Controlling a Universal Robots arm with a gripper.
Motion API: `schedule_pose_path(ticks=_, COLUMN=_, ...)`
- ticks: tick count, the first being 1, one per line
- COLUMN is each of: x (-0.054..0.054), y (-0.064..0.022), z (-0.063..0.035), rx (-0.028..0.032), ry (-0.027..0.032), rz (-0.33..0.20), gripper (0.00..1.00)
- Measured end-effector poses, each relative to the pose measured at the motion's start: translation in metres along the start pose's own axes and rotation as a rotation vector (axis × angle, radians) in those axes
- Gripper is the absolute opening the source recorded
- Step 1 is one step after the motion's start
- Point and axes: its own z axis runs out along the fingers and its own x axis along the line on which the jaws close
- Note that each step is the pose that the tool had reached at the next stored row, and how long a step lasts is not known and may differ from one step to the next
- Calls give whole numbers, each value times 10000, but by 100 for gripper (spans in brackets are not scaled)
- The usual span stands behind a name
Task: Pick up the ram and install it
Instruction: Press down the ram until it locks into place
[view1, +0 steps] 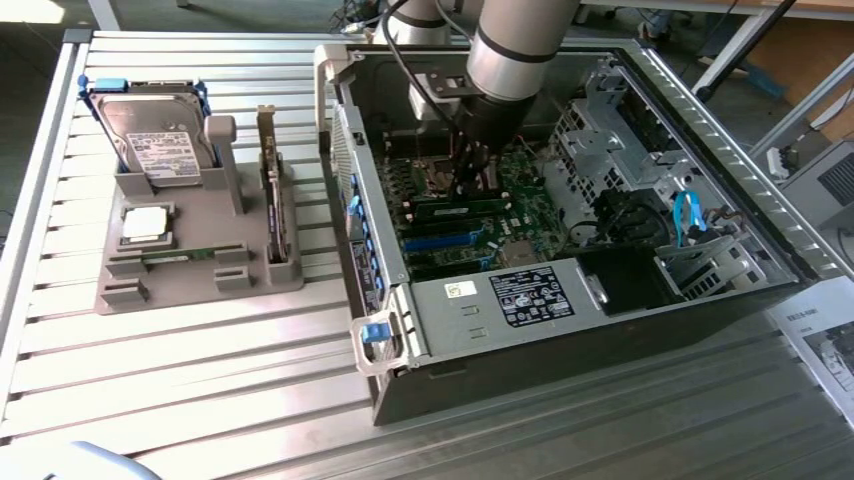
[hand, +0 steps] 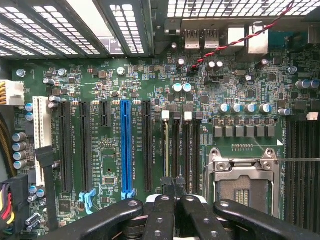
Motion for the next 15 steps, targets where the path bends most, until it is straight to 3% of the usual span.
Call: schedule_pose_path(ticks=15, x=0, y=0, z=19, rx=0, ry=0, rz=0, gripper=10)
